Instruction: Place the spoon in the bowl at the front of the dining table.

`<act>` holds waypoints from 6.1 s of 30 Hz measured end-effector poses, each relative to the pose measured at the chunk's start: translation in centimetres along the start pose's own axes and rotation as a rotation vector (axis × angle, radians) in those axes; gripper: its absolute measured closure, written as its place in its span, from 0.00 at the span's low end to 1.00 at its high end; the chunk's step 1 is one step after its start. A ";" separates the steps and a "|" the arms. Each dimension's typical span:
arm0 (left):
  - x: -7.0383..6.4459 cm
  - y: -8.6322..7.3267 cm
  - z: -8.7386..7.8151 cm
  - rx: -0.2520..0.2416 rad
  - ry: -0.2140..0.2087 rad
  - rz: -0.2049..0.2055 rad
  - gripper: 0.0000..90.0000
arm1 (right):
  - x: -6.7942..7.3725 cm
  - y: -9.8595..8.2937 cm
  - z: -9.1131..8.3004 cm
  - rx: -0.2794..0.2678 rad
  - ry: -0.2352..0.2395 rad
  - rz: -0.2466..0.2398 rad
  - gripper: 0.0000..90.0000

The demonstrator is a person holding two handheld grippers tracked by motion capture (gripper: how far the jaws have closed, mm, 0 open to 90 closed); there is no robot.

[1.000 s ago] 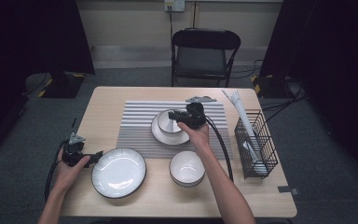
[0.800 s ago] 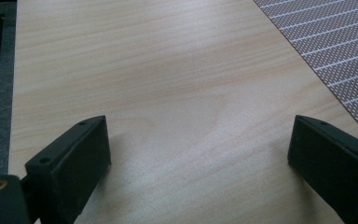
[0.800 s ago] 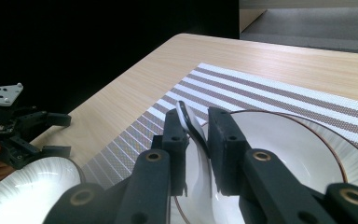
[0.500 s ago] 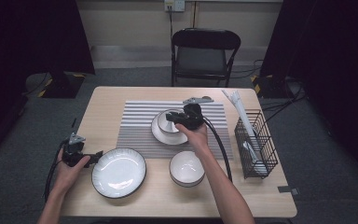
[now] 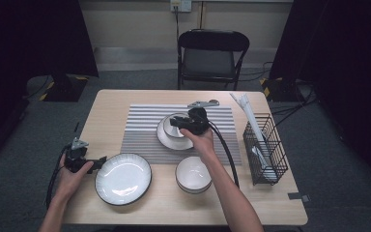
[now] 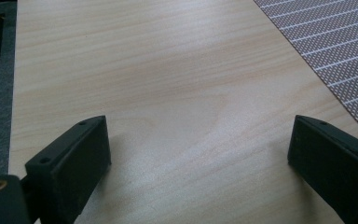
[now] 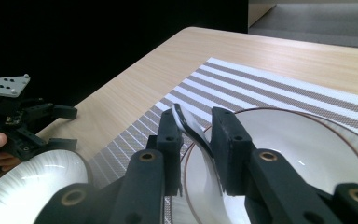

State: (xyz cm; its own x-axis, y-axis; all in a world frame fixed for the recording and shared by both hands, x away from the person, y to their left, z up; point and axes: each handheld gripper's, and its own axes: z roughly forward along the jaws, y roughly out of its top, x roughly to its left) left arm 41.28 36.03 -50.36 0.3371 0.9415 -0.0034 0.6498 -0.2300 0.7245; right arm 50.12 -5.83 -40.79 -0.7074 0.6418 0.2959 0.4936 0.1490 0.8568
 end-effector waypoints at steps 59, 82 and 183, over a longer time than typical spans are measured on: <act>0.0 0.0 0.0 0.000 -0.002 0.001 0.06 | 1.1 0.5 3.4 0.148 0.074 -0.036 0.66; 0.0 0.0 0.0 0.000 -0.004 0.002 0.06 | 0.3 0.4 4.5 0.172 0.074 0.008 0.63; 0.1 0.0 0.0 0.001 -0.002 0.008 0.06 | -0.5 0.9 -2.6 0.096 -0.005 0.009 0.37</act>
State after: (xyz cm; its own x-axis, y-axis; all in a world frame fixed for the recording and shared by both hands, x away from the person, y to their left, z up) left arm 41.31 36.10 -50.34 0.3435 0.9392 0.0010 0.6478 -0.2377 0.7238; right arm 49.57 -8.01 -39.08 -0.7000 0.6474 0.3013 0.5468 0.2145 0.8093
